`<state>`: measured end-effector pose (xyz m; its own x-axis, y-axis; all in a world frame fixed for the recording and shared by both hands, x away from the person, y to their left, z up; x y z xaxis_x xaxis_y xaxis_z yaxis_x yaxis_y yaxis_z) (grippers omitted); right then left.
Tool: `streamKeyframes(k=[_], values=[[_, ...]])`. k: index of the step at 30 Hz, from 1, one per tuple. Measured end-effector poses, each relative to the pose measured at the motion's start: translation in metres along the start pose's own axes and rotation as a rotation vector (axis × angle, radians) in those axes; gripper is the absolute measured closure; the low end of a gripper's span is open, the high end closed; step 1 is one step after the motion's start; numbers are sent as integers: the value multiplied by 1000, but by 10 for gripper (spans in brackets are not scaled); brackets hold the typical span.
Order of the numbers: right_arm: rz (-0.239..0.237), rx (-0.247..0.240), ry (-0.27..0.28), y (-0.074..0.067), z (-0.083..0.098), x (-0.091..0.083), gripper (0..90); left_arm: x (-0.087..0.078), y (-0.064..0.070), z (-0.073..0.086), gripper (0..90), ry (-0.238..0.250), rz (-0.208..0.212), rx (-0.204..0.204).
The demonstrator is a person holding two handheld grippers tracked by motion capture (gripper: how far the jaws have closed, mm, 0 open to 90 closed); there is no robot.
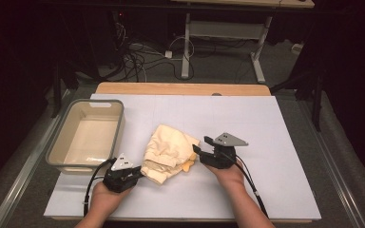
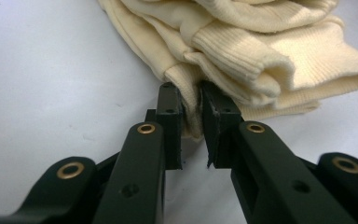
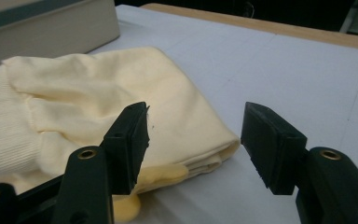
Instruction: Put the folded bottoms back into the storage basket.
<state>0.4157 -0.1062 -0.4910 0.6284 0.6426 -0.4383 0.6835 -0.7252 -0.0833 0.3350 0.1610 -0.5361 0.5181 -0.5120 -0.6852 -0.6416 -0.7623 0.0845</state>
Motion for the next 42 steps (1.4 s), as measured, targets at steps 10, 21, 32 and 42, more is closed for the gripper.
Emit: streamKeyframes(k=[10, 21, 32, 42], values=[[40, 43, -66, 19, 1, 25, 485, 0, 0, 0, 763, 0, 1, 0], [16, 73, -166, 21, 3, 48, 470, 0, 0, 0, 763, 1, -3, 3], [-27, 113, -258, 16, 15, 47, 516, 0, 0, 0, 763, 1, -2, 3], [-53, 85, -239, 11, 16, 46, 664, 0, 1, 0, 763, 1, -4, 4]])
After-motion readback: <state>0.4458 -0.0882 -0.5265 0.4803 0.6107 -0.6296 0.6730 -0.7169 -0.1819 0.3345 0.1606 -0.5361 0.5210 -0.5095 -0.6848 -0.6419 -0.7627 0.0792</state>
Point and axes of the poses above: each handheld gripper's, and its own axes: x roughly forward along the jaws, z roughly out of its underside, y roughly to its right, the point moved 6 cm from there along x, roughly forward along the jaws, and after that the axes turned 3 degrees about -z, right-handed, at the moved point
